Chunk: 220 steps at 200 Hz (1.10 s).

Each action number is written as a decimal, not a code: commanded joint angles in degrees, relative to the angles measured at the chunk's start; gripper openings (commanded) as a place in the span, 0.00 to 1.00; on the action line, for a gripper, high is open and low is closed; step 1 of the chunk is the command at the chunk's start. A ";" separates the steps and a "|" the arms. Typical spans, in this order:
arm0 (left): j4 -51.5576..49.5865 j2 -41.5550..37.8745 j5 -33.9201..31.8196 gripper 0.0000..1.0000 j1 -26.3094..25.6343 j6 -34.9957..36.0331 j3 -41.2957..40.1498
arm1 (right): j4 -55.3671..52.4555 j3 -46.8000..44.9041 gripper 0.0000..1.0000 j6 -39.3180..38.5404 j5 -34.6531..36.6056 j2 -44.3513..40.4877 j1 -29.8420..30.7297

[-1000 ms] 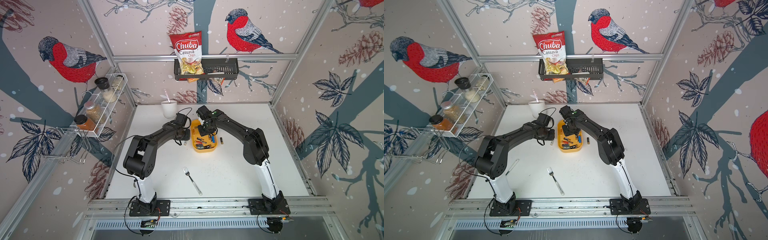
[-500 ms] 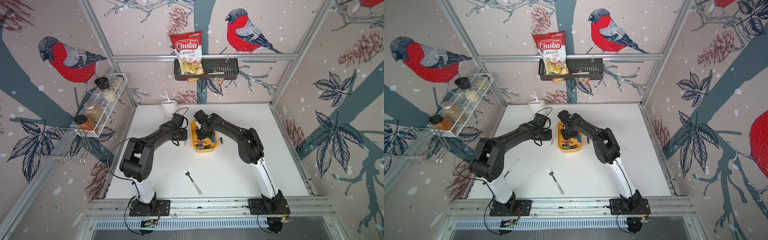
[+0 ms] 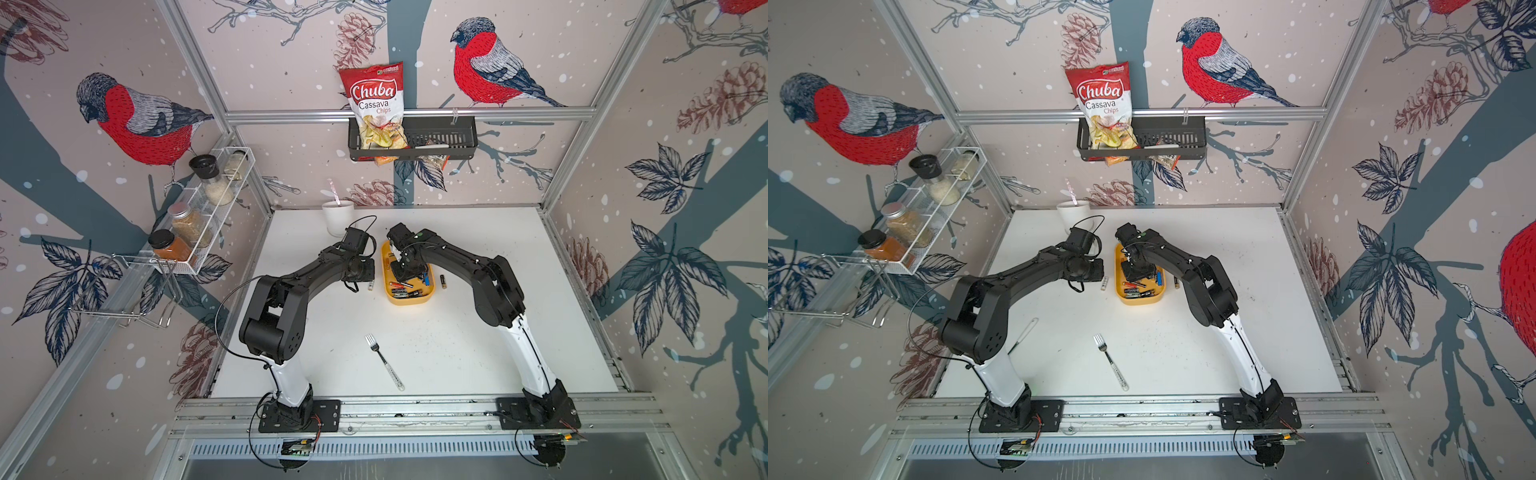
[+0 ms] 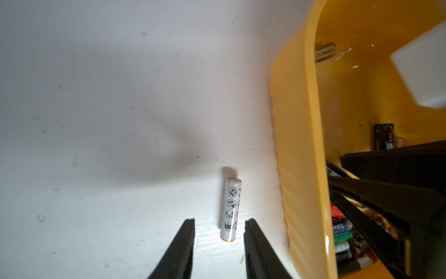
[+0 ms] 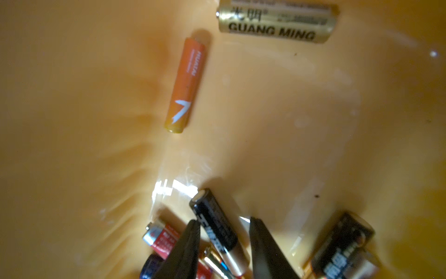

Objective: Take the batteries out of the storage box
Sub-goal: Pick up the battery from the storage box.

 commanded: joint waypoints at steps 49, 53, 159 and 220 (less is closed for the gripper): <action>-0.60 -0.77 0.25 0.39 0.25 -0.16 0.12 | 0.33 0.02 0.30 -0.23 0.62 0.38 -0.33; -0.64 -0.84 0.25 0.39 0.25 -0.16 0.21 | 0.32 -0.01 0.29 -0.18 0.55 0.45 -0.34; -1.85 -1.77 0.24 0.39 0.25 0.02 1.66 | -1.35 2.40 0.21 0.19 -0.06 -1.34 -1.25; -2.03 -2.07 0.69 0.39 0.17 -0.16 2.40 | -2.75 2.41 0.21 0.64 0.70 -6.24 -3.81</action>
